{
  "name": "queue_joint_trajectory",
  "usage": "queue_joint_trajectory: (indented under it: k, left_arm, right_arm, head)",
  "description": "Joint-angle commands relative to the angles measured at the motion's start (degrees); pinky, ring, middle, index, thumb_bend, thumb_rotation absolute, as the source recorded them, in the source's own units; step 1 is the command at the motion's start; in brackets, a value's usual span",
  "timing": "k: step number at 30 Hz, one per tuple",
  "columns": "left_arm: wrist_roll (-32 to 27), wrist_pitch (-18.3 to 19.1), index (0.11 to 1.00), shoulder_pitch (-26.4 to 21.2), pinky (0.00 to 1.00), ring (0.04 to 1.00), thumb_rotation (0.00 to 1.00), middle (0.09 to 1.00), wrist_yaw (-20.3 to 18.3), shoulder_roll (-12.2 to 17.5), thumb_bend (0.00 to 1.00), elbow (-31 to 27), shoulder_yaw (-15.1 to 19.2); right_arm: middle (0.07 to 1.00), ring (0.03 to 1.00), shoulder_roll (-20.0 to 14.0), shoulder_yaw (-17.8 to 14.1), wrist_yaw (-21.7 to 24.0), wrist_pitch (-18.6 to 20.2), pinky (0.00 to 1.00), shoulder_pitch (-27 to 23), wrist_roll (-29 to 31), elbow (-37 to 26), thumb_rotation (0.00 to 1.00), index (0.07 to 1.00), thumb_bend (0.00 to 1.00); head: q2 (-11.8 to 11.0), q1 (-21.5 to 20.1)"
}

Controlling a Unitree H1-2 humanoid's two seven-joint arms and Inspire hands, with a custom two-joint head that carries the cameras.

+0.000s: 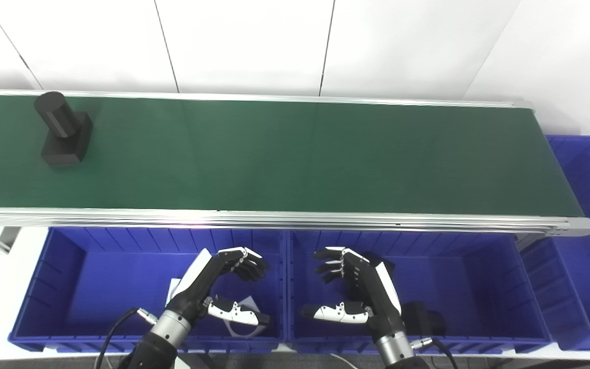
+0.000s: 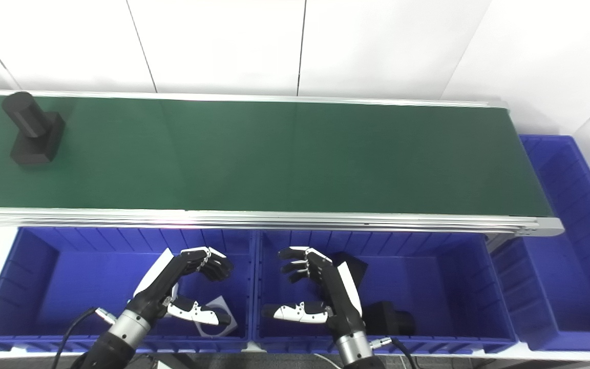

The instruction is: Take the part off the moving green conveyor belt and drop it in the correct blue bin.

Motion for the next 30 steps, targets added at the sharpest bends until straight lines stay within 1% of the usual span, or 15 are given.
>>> queue_joint_trajectory:
  k: [1, 2, 4, 5, 6, 7, 10, 11, 12, 15, 17, 18, 21, 25, 30]
  left_arm:
    - [0.8, -3.3, 0.593, -1.2, 0.54, 0.557, 0.00, 0.567, 1.8, -0.5, 0.87, 0.8, -0.2]
    - [1.1, -4.0, 0.592, -1.3, 0.54, 0.560, 0.00, 0.567, 2.3, -0.6, 0.88, 1.6, -0.3]
    - [2.0, -5.8, 0.593, -1.8, 0.53, 0.566, 0.00, 0.568, 3.5, -0.9, 0.88, 4.4, -0.7]
    - [2.2, -6.3, 0.593, -2.0, 0.54, 0.570, 0.00, 0.569, 4.0, -1.0, 0.87, 5.3, -0.9]
    - [2.5, -6.6, 0.592, -2.2, 0.54, 0.571, 0.00, 0.569, 4.7, -1.0, 0.87, 6.4, -1.3]
    - [2.5, -6.7, 0.592, -2.4, 0.54, 0.571, 0.00, 0.569, 5.4, -1.0, 0.87, 7.0, -1.8]
    - [2.7, -6.8, 0.592, -3.1, 0.54, 0.577, 0.00, 0.567, 7.5, -0.7, 0.87, 9.3, -3.3]
    - [2.9, -6.8, 0.591, -3.3, 0.54, 0.578, 0.00, 0.566, 8.2, -0.5, 0.87, 9.9, -3.8]
    - [2.9, -6.8, 0.591, -3.6, 0.54, 0.579, 0.01, 0.566, 8.9, -0.4, 0.87, 10.6, -4.4]
    - [2.5, -6.7, 0.591, -4.5, 0.54, 0.582, 0.00, 0.566, 10.5, 0.1, 0.87, 12.3, -5.9]
    - [1.6, -6.8, 0.587, -5.4, 0.54, 0.579, 0.00, 0.563, 11.3, 0.4, 0.88, 13.9, -7.0]
    - [1.4, -6.8, 0.583, -5.7, 0.54, 0.574, 0.00, 0.560, 11.7, 0.5, 0.89, 14.5, -7.3]
    - [1.1, -6.8, 0.579, -6.6, 0.53, 0.562, 0.00, 0.557, 12.8, 0.7, 0.90, 15.9, -8.5]
    - [0.7, -6.8, 0.579, -7.3, 0.52, 0.560, 0.00, 0.558, 14.1, 0.9, 0.90, 17.1, -9.9]
    - [0.9, -6.8, 0.576, -7.8, 0.50, 0.549, 0.00, 0.547, 15.1, 0.7, 0.91, 17.7, -10.8]
  right_arm:
    - [0.699, 0.618, -0.5, 0.5, -0.6, -3.3, 0.53, -1.0, 1.2, -0.2, 0.06, 0.649, 0.80]
    - [0.696, 0.619, -0.8, 0.7, -0.8, -3.3, 0.53, -1.1, 1.3, 0.2, 0.06, 0.646, 0.80]
    - [0.699, 0.625, -1.4, 1.1, -1.3, -3.3, 0.53, -1.2, 1.6, 1.3, 0.06, 0.644, 0.80]
    - [0.703, 0.630, -1.6, 1.3, -1.5, -3.3, 0.54, -1.3, 1.7, 1.7, 0.06, 0.645, 0.80]
    - [0.707, 0.635, -1.8, 1.5, -1.7, -3.3, 0.54, -1.4, 1.9, 2.2, 0.05, 0.647, 0.80]
    - [0.708, 0.636, -2.0, 1.8, -1.8, -3.3, 0.54, -1.4, 2.1, 2.4, 0.05, 0.647, 0.80]
    - [0.714, 0.645, -2.4, 2.4, -2.0, -3.3, 0.55, -2.0, 2.9, 4.1, 0.04, 0.649, 0.79]
    - [0.710, 0.645, -2.6, 2.6, -2.1, -3.3, 0.55, -2.2, 3.1, 4.6, 0.04, 0.646, 0.80]
    - [0.709, 0.645, -2.7, 2.8, -2.4, -3.3, 0.55, -2.5, 3.2, 5.1, 0.04, 0.646, 0.80]
    - [0.705, 0.640, -2.9, 3.2, -3.0, -3.3, 0.54, -3.2, 3.5, 6.5, 0.03, 0.642, 0.81]
    - [0.699, 0.635, -3.0, 3.4, -3.6, -3.3, 0.54, -3.8, 3.5, 7.6, 0.02, 0.636, 0.81]
    - [0.692, 0.626, -3.0, 3.6, -3.8, -3.3, 0.53, -4.0, 3.6, 7.9, 0.01, 0.629, 0.82]
    - [0.683, 0.616, -3.3, 3.9, -4.4, -3.3, 0.51, -4.7, 3.8, 9.0, 0.01, 0.619, 0.83]
    - [0.680, 0.612, -3.7, 4.3, -4.6, -3.3, 0.51, -5.2, 4.2, 9.9, 0.01, 0.616, 0.83]
    - [0.684, 0.618, -4.1, 4.0, -3.7, -3.3, 0.51, -5.3, 5.4, 9.9, 0.00, 0.618, 0.84]
  head:
    - [-2.4, 1.8]
    - [-2.4, 1.8]
    - [-5.4, 3.9]
    - [-5.6, 4.0]
    - [-6.7, 4.6]
    - [-6.7, 4.6]
    - [-9.2, 5.2]
    - [-9.2, 5.2]
    - [-10.2, 5.4]
    - [-11.1, 5.6]
    - [-12.8, 6.4]
    - [-12.8, 6.4]
    - [-14.1, 7.8]
    - [-14.7, 9.6]
    - [-14.7, 11.7]
